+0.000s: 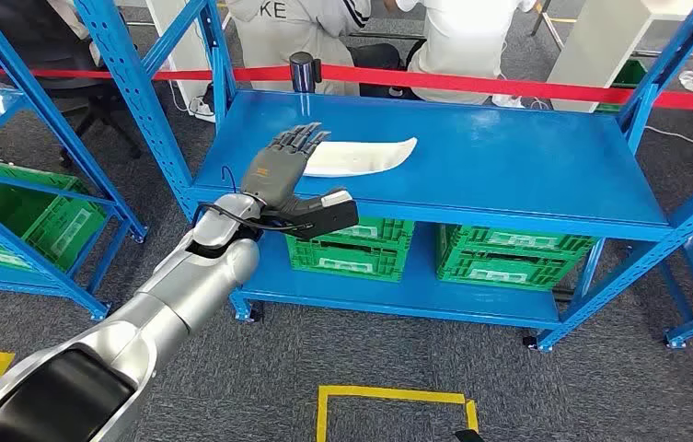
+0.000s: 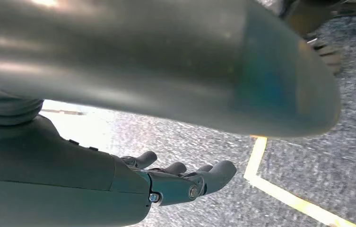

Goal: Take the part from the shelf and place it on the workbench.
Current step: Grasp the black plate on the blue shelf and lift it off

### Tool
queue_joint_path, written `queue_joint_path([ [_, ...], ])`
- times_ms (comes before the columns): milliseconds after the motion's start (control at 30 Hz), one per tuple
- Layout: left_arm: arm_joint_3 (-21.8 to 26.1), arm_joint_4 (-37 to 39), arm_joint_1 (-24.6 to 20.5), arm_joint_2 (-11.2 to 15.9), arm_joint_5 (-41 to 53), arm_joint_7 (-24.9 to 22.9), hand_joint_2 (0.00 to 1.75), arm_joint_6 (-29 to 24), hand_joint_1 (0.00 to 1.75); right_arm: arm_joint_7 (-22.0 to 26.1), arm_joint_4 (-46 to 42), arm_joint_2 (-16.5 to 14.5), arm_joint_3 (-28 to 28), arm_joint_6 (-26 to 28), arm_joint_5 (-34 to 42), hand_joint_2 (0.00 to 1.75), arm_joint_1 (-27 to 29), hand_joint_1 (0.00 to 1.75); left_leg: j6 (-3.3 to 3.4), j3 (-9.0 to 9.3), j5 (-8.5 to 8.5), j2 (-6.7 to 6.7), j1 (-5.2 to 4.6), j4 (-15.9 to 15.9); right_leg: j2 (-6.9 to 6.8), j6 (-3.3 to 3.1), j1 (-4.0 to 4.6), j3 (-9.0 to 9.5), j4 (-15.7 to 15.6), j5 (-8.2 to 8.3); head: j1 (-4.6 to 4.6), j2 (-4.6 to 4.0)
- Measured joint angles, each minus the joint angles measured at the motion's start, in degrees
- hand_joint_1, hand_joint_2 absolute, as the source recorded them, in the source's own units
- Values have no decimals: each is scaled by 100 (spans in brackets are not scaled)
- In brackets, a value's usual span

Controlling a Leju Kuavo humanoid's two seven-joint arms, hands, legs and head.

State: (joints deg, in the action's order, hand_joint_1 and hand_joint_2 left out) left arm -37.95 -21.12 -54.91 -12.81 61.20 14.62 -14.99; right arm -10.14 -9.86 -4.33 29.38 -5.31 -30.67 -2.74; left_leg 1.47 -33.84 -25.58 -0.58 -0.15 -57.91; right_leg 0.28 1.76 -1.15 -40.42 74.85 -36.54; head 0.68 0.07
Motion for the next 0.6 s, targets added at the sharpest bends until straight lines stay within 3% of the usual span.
queue_joint_path([
  [67,-2,-1,1,-1,0,-2,0,9,0,1,0,0,0,0,-1,0,5,0,-17,71,-56,-3,4,-7,-3,-7,-2,80,-374,299,1,0],
  [133,-7,2,3,-1,0,-4,0,18,0,2,2,-4,0,0,-1,0,12,0,-69,190,-174,-6,1,-33,-21,-26,-1,257,-1123,850,5,0],
  [200,-17,8,-1,0,0,-4,0,25,0,0,7,-12,1,0,-1,0,6,0,-137,241,-268,-6,-20,-43,-40,-83,10,368,-1519,1073,12,0],
  [333,-45,10,-11,2,-2,-3,0,33,0,-1,9,-27,5,0,0,0,11,0,-265,246,-327,1,-27,-212,-21,-249,-2,492,-1560,1080,5,0],
  [400,-51,10,-20,2,-2,1,0,35,0,-2,9,-31,8,1,0,0,6,0,-322,-69,-493,21,-13,-756,-14,-308,-6,567,-1570,1032,-6,0],
  [467,-66,16,-8,3,-3,6,0,52,0,-10,9,-31,10,2,3,0,9,0,-355,-559,-760,29,-7,-1484,-8,-336,0,631,-1569,961,-13,0],
  [500,-78,22,5,5,-3,7,0,68,0,-14,9,-31,11,2,5,0,16,0,-356,-739,-818,29,-6,-1687,-3,-340,5,670,-1569,925,-14,0],
  [533,-91,28,16,7,-4,9,0,83,0,-17,9,-32,13,3,8,0,24,0,-342,-826,-759,29,-7,-1695,3,-340,12,720,-1568,885,-15,0],
  [600,-109,32,20,7,-4,10,0,105,0,-17,9,-36,15,8,13,0,35,0,-258,-679,-292,29,-31,-1095,12,-339,36,844,-1572,798,-15,0],
])
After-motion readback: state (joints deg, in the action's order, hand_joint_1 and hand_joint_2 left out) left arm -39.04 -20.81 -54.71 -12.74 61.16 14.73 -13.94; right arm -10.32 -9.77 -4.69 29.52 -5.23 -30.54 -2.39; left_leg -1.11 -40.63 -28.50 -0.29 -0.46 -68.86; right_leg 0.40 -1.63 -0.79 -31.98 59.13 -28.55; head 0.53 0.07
